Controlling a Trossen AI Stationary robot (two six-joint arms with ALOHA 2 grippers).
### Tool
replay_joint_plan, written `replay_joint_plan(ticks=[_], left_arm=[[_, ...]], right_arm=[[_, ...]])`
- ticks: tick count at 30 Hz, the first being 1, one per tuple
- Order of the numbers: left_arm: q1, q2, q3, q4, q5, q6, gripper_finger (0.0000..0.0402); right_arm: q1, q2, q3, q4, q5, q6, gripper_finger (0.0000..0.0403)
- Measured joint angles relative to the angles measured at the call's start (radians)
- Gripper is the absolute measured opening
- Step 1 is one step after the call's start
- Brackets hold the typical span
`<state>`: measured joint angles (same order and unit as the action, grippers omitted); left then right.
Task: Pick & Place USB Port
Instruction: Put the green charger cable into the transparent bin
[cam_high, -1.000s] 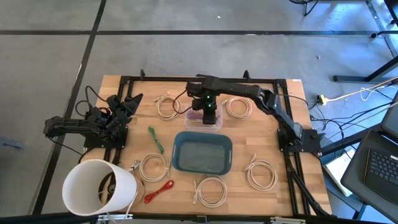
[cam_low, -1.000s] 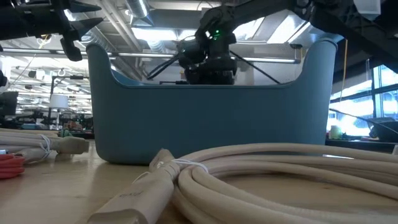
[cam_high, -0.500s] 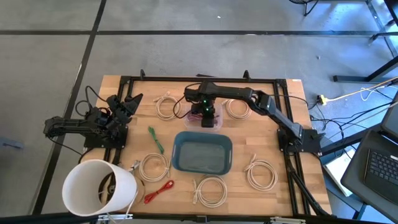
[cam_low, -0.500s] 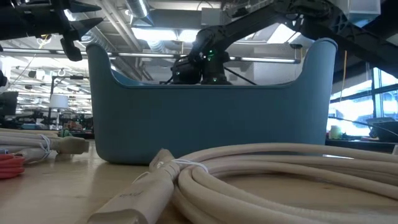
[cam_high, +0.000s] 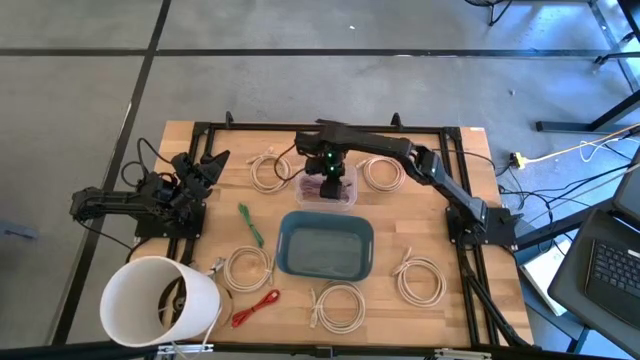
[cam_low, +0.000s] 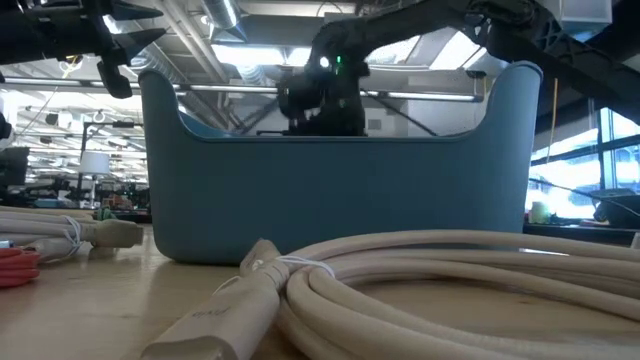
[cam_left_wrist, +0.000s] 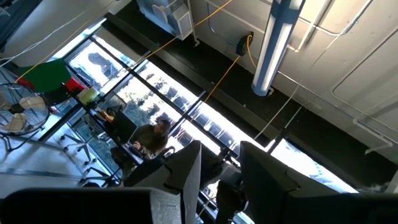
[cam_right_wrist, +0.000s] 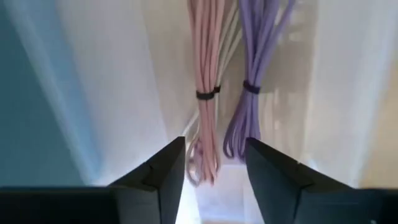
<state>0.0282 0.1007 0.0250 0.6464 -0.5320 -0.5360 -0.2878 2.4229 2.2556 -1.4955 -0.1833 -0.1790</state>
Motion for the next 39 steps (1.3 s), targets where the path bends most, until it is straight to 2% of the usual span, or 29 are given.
replay_joint_plan(ticks=[3,4,10,14,19,26,33,36,39], left_arm=[[0.000,0.000,0.000,0.000,0.000,0.000,0.0104],[0.000,0.000,0.000,0.000,0.000,0.000,0.0104],[0.000,0.000,0.000,-0.001,-0.001,0.000,0.0104],[0.000,0.000,0.000,0.002,0.000,0.000,0.0104],[0.000,0.000,0.000,0.008,0.000,-0.001,0.0104],[0.000,0.000,0.000,0.008,0.004,-0.003,0.0104],[0.000,0.000,0.000,0.004,0.026,0.024,0.0104],[0.000,0.000,0.000,0.005,0.014,0.067,0.0104],[0.000,0.000,0.000,0.007,-0.014,0.069,0.0104]], right_arm=[[0.000,-0.002,0.101,-0.063,0.026,0.016,0.0175],[0.000,-0.028,0.095,-0.061,0.039,0.021,0.0174],[0.000,-0.260,-0.003,-0.077,0.113,0.116,0.0159],[0.000,-0.423,-0.006,-0.076,0.133,0.222,0.0152],[0.044,-0.616,-0.005,-0.076,0.258,0.345,0.0146],[0.176,-0.816,-0.006,-0.076,0.416,0.507,0.0146],[0.353,-0.894,-0.013,-0.072,0.541,0.547,0.0147],[0.432,-0.926,-0.099,-0.050,0.632,0.596,0.0147],[0.504,-0.985,-0.291,-0.016,0.738,0.699,0.0147]])
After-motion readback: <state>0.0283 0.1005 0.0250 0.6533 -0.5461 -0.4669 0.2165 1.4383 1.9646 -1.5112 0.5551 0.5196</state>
